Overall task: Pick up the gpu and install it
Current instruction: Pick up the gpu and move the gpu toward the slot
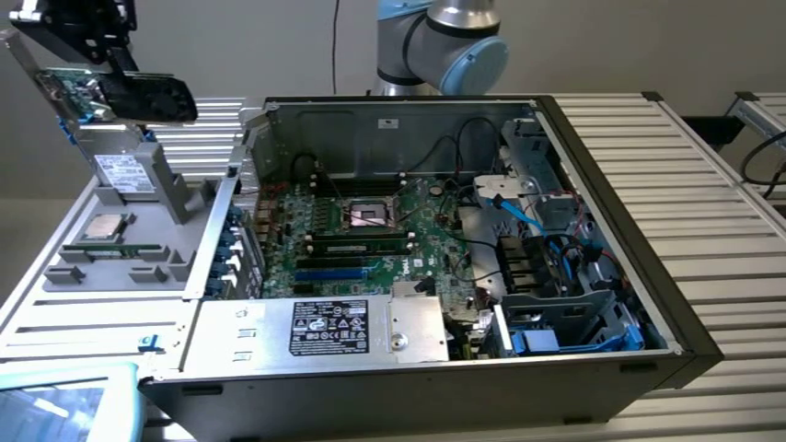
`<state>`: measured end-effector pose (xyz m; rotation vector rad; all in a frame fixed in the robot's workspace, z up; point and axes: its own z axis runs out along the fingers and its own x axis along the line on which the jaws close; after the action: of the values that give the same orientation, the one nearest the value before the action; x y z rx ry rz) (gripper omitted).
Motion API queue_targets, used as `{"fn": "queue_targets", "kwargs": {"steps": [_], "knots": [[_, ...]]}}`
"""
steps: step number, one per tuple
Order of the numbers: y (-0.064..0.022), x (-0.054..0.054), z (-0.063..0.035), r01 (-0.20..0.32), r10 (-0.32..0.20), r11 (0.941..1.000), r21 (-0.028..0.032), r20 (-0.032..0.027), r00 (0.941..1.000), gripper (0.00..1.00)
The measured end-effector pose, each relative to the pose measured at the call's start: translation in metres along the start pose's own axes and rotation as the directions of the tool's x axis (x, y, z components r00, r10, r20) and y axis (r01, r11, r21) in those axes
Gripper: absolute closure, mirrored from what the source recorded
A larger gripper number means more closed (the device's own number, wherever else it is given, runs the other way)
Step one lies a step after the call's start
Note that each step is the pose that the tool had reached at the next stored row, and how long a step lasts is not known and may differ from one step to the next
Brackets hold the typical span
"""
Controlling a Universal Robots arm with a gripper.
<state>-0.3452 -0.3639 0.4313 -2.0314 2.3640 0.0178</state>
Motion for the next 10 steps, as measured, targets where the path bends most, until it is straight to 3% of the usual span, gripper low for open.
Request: {"fn": "queue_targets", "kwargs": {"steps": [4,10], "knots": [[0.0,0.0,0.0,0.069,-0.069,0.9976,-0.0017,0.0005,0.9976,0.73],[0.0,0.0,0.0,0.072,-0.072,0.9974,-0.0019,0.0006,0.9974,0.73]]}}
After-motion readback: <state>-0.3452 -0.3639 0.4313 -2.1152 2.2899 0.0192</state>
